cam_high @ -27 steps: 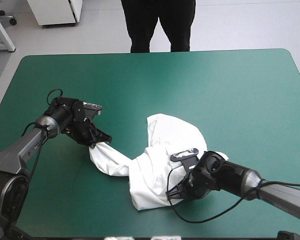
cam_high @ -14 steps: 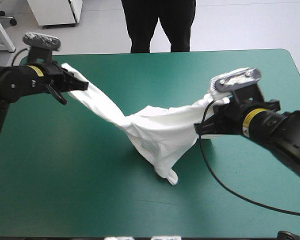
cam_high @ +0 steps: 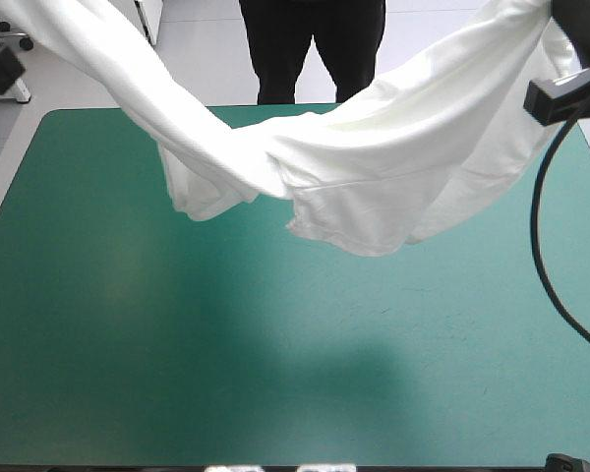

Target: Fold the cloth

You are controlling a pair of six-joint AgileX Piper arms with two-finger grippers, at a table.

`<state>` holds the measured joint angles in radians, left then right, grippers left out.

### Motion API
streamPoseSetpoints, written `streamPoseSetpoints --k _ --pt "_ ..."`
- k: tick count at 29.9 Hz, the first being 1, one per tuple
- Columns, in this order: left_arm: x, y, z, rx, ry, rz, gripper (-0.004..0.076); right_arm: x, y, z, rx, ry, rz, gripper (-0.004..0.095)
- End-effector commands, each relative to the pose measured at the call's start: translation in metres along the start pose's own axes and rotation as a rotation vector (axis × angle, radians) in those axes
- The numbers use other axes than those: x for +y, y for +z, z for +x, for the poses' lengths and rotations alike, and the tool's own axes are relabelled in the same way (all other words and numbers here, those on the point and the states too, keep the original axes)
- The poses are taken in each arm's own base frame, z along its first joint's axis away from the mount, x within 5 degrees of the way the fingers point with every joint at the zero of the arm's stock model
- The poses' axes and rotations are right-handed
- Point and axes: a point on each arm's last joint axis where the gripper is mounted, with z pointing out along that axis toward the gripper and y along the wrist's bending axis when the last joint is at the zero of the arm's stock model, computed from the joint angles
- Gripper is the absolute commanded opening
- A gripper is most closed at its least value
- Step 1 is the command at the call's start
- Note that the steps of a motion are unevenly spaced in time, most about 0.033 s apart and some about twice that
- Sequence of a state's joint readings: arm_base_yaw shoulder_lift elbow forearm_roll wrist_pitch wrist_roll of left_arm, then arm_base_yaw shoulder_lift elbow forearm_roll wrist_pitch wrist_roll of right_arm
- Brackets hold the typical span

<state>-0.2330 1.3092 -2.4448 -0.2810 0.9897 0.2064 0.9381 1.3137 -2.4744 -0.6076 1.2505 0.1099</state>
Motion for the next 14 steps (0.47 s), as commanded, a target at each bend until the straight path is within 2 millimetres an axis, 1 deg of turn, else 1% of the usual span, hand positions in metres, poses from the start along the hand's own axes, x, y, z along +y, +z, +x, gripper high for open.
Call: streamPoseSetpoints --k 1,4,7,8,12,14 --pt "-0.007 -0.029 -0.030 -0.199 0.009 0.012 -0.0009 -0.005 -0.009 -0.018 -0.137 -0.013 -0.008 -0.0017" --pt "-0.010 -0.037 -0.030 -0.163 0.015 0.025 -0.0009 -0.003 -0.007 -0.015 -0.095 0.002 -0.024 -0.0017" --pt "-0.013 -0.046 -0.024 -0.072 0.032 0.037 -0.0009 0.004 -0.005 -0.014 -0.083 0.031 -0.089 -0.0017" --pt "-0.014 -0.048 -0.022 -0.040 0.038 0.034 -0.0009 0.005 -0.007 -0.015 -0.085 0.044 -0.110 -0.0017" --pt "-0.011 -0.067 -0.010 0.125 0.048 -0.042 -0.0009 0.007 -0.016 -0.013 -0.065 0.146 -0.189 -0.0015" --pt "-0.009 -0.071 -0.004 0.169 0.014 -0.072 -0.0009 0.011 -0.016 -0.006 -0.019 0.168 -0.224 -0.0015"
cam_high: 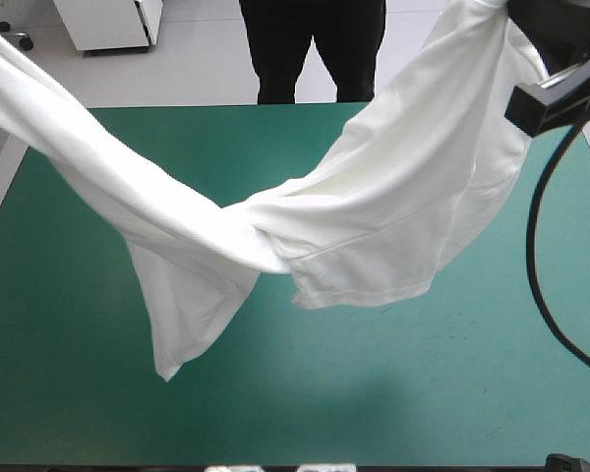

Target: Fold the cloth

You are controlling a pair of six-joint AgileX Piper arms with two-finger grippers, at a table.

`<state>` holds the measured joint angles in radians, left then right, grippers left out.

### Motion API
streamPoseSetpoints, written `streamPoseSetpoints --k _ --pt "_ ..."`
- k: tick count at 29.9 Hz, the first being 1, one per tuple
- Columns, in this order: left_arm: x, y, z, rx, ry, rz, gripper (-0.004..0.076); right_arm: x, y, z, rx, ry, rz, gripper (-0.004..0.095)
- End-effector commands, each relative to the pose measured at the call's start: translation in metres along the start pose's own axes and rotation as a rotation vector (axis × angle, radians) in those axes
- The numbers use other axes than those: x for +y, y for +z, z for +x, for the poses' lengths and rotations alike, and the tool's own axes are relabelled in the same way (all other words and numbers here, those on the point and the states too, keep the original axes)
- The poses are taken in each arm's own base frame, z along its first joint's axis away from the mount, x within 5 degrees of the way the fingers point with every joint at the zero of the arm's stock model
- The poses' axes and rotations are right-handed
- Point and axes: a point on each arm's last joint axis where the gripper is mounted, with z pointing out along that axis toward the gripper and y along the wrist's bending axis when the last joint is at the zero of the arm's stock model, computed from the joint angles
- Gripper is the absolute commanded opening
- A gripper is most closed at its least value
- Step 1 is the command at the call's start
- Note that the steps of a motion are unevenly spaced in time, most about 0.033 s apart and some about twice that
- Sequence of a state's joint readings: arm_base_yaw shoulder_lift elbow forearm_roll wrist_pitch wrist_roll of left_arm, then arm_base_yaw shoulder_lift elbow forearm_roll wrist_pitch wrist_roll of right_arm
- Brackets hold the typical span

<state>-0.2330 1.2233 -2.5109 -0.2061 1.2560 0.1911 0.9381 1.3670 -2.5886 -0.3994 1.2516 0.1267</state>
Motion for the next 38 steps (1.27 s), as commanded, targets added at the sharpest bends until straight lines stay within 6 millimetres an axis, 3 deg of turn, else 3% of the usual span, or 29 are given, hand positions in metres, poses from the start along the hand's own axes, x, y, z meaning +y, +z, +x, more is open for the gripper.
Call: streamPoseSetpoints --k 1,6,10,16,19,24,32,38 --pt "0.001 -0.013 0.010 0.067 -0.036 -0.040 -0.0009 -0.001 -0.014 0.007 0.045 0.065 -0.043 -0.0015" --pt "-0.002 0.002 0.053 0.269 -0.066 -0.018 -0.0009 0.006 0.007 0.064 0.299 0.074 -0.006 -0.0015" --pt "0.001 0.045 0.107 0.459 -0.099 -0.004 -0.0009 0.003 0.030 0.117 0.437 0.029 0.153 -0.0018" --pt "0.007 0.126 0.193 0.651 -0.123 0.001 -0.0009 -0.007 0.065 0.175 0.547 -0.071 0.395 -0.0017" --pt "0.011 0.167 0.229 0.744 -0.141 0.008 -0.0009 -0.022 0.087 0.196 0.580 -0.039 0.419 -0.0017" --pt "0.015 0.213 0.271 0.796 -0.160 0.001 -0.0009 -0.066 0.124 0.227 0.660 0.090 0.381 -0.0017" --pt "0.022 0.253 0.321 0.867 -0.155 -0.045 -0.0009 -0.125 0.169 0.290 0.844 0.178 0.379 -0.0017" --pt "0.029 0.270 0.356 0.948 -0.087 -0.104 -0.0009 -0.143 0.192 0.317 0.835 0.199 0.400 -0.0017"
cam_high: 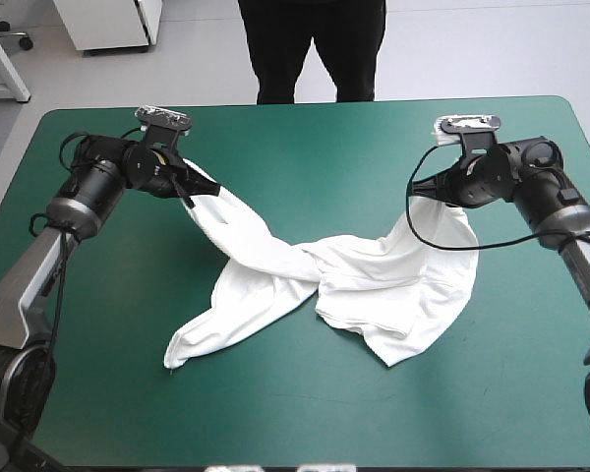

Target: Fold the cloth

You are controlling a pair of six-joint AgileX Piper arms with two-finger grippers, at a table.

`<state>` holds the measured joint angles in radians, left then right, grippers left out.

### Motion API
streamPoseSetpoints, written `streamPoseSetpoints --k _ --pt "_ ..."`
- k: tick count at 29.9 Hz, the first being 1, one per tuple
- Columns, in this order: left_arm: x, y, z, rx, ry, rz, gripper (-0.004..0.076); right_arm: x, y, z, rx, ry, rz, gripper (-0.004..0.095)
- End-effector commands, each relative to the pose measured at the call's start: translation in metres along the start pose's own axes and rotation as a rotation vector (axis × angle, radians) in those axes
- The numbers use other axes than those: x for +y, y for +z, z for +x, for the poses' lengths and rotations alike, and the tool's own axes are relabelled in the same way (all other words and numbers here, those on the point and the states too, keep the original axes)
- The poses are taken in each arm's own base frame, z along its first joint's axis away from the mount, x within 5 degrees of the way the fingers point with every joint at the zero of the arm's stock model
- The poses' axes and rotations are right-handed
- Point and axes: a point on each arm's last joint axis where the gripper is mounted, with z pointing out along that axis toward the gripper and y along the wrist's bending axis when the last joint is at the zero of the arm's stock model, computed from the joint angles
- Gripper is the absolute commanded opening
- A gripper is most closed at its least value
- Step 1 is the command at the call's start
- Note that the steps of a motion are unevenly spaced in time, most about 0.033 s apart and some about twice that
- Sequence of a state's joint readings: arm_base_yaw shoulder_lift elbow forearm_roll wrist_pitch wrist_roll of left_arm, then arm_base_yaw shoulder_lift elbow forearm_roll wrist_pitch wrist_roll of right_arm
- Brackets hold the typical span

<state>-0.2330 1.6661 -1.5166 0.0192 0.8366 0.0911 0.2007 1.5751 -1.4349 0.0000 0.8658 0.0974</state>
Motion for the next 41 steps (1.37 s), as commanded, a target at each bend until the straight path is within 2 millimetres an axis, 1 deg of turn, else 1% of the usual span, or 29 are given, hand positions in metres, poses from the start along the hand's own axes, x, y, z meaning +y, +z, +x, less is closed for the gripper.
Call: streamPoseSetpoints --k 1,2,4,5,6,7,9,10,11,12,13,14,15,18,21,25,26,30,31,33,36,38,41 --pt "0.002 -0.005 -0.011 -0.080 0.006 -0.032 -0.0009 -0.001 -0.004 -0.016 -0.129 0.002 -0.011 -0.0016" --pt "0.002 -0.001 -0.011 -0.069 0.006 -0.031 -0.0008 -0.002 0.001 -0.016 -0.122 0.001 -0.009 -0.0012" --pt "0.002 0.010 -0.009 -0.047 -0.010 -0.036 -0.0001 -0.002 0.012 -0.016 -0.103 0.001 -0.008 0.0044" --pt "0.003 0.014 -0.008 -0.034 -0.013 -0.044 0.0020 -0.002 0.017 -0.015 -0.089 -0.001 -0.006 0.0107" --pt "0.003 0.018 -0.008 -0.026 -0.011 -0.045 0.0062 -0.002 0.021 -0.014 -0.072 -0.001 -0.005 0.0190" --pt "0.003 0.019 -0.007 -0.022 -0.011 -0.045 0.0123 -0.002 0.023 -0.012 -0.058 -0.001 -0.004 0.0288" --pt "0.002 0.018 -0.008 -0.027 -0.021 -0.035 0.0288 -0.002 0.024 -0.010 -0.034 0.001 -0.003 0.0481" --pt "0.001 0.017 -0.008 -0.026 -0.033 -0.023 0.0365 -0.002 0.023 -0.010 -0.034 0.001 -0.003 0.0540" --pt "0.000 0.015 -0.010 -0.028 -0.029 -0.012 0.0459 -0.002 0.020 -0.011 -0.036 0.001 -0.004 0.0591" --pt "0.001 0.011 -0.013 -0.030 -0.025 -0.014 0.0542 -0.002 0.014 -0.013 -0.042 -0.001 -0.003 0.0612" --pt "0.001 0.007 -0.014 -0.026 -0.025 -0.016 0.0594 -0.002 0.007 -0.015 -0.049 -0.001 -0.003 0.0609" --pt "0.002 0.001 -0.017 -0.026 -0.025 -0.017 0.0639 -0.001 -0.003 -0.017 -0.060 -0.001 -0.004 0.0599" --pt "0.002 -0.009 -0.020 -0.036 -0.026 -0.018 0.0660 -0.001 -0.014 -0.019 -0.072 -0.001 -0.006 0.0582" --pt "0.004 -0.044 -0.028 -0.098 -0.024 -0.031 0.0650 -0.001 -0.047 -0.023 -0.117 -0.008 -0.009 0.0531" --pt "0.008 -0.086 -0.029 -0.142 -0.008 -0.072 0.0628 -0.001 -0.080 -0.019 -0.157 -0.025 -0.012 0.0509" --pt "0.011 -0.146 -0.016 -0.213 -0.002 -0.114 0.0590 -0.002 -0.122 -0.003 -0.151 -0.023 -0.016 0.0509" --pt "0.011 -0.159 -0.012 -0.231 -0.003 -0.119 0.0581 -0.002 -0.129 0.001 -0.144 -0.022 -0.018 0.0509" --pt "0.010 -0.226 0.009 -0.371 -0.016 -0.130 0.0554 -0.001 -0.162 0.016 -0.167 -0.018 -0.035 0.0509" --pt "0.010 -0.239 0.015 -0.396 -0.018 -0.134 0.0548 -0.002 -0.169 0.019 -0.179 -0.018 -0.036 0.0509" --pt "0.009 -0.257 0.027 -0.404 -0.022 -0.139 0.0536 -0.002 -0.179 0.024 -0.190 -0.019 -0.037 0.0509" --pt "0.008 -0.263 0.042 -0.357 -0.027 -0.136 0.0519 -0.002 -0.186 0.029 -0.185 -0.019 -0.036 0.0509" --pt "0.007 -0.258 0.047 -0.317 -0.027 -0.130 0.0514 -0.003 -0.186 0.030 -0.174 -0.020 -0.036 0.0509" --pt "0.004 -0.240 0.056 -0.214 -0.026 -0.105 0.0514 -0.003 -0.185 0.031 -0.155 -0.020 -0.034 0.0509"
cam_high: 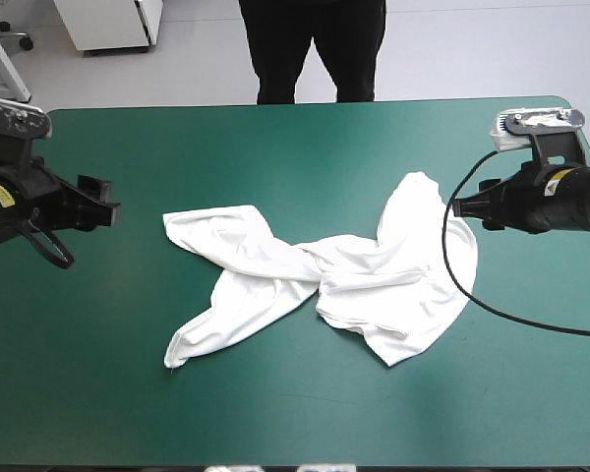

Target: Fold the cloth

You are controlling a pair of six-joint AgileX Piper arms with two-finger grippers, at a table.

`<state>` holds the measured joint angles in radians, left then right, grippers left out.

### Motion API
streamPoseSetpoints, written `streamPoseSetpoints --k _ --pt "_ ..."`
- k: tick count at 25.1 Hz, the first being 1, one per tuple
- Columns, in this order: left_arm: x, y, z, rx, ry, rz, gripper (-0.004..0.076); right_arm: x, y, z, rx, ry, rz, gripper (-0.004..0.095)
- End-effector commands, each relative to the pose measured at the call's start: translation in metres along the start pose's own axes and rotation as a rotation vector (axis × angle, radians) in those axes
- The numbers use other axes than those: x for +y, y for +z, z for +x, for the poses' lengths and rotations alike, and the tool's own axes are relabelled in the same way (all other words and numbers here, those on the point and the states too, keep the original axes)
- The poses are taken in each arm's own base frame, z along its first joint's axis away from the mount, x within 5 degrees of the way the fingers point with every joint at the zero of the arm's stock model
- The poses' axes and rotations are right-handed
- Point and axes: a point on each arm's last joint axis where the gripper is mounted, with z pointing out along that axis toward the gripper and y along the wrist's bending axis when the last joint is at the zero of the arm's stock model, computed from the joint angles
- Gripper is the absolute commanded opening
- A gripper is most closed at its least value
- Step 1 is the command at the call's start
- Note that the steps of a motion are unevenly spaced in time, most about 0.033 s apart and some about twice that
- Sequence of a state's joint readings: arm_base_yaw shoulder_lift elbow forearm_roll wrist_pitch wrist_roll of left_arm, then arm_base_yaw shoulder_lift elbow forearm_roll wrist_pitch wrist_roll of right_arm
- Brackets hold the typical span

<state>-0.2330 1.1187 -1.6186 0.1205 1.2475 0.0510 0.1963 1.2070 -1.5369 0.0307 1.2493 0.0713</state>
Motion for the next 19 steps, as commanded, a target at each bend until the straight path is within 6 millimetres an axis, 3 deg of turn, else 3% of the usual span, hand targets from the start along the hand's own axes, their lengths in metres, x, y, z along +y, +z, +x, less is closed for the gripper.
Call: streamPoseSetpoints --k 1,10,19 --pt "-0.007 0.013 0.012 0.078 0.010 0.032 0.0510 0.000 -0.016 -0.004 -0.071 -0.006 -0.002 0.0509" --pt "-0.041 0.070 0.065 0.348 0.048 0.134 0.0475 0.000 -0.016 -0.004 -0.071 -0.005 -0.004 0.0509" --pt "-0.068 0.136 0.138 0.537 -0.001 0.233 0.0475 0.000 -0.016 -0.004 -0.073 0.007 -0.004 0.0509"
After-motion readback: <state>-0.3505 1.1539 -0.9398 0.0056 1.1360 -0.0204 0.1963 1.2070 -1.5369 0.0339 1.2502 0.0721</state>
